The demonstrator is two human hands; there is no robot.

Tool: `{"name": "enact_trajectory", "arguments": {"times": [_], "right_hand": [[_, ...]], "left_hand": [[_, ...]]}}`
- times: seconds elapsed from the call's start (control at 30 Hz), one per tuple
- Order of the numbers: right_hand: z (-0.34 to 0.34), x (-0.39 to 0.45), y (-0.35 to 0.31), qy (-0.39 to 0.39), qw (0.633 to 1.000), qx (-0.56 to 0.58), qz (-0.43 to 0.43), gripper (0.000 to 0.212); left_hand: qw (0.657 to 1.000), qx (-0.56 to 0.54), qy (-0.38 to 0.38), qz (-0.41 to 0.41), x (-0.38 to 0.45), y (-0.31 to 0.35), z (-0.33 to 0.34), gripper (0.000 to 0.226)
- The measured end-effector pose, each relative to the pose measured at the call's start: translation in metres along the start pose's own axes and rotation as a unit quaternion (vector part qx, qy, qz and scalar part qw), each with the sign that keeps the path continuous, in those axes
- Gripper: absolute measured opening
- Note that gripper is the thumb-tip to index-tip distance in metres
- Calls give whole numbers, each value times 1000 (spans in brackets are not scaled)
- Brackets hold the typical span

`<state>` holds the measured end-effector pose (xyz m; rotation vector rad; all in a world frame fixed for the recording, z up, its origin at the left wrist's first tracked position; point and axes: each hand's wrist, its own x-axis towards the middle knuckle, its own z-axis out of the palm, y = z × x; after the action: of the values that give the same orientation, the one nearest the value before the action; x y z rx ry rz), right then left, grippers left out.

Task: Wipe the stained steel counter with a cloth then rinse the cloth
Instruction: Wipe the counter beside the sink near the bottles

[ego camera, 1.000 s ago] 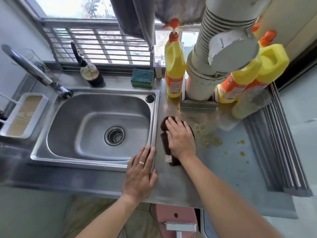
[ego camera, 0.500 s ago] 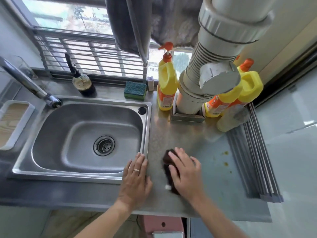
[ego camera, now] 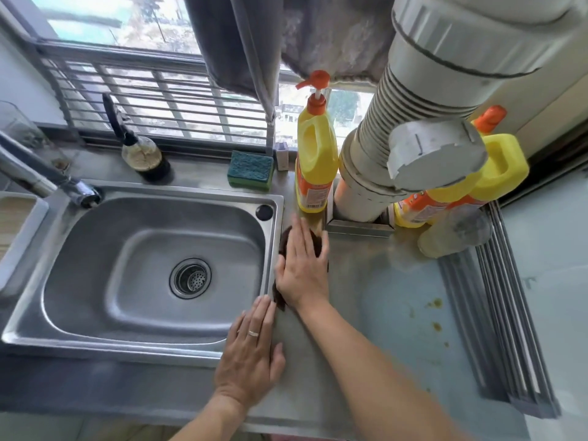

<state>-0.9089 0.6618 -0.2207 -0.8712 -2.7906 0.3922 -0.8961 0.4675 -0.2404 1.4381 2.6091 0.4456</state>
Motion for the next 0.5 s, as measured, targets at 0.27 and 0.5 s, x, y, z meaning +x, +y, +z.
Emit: {"name": "enact_trajectory", "arguments": {"times": [0.27,0.5], "right_hand": [[-5,16,28,3,993,90,-81,52],[-32,-25,95,60,994,78,-36,43]], "left_hand": [[1000,4,-13,-4,1,2,-5,82],[1000,-2,-18,-2,2,2,-8,81]]}}
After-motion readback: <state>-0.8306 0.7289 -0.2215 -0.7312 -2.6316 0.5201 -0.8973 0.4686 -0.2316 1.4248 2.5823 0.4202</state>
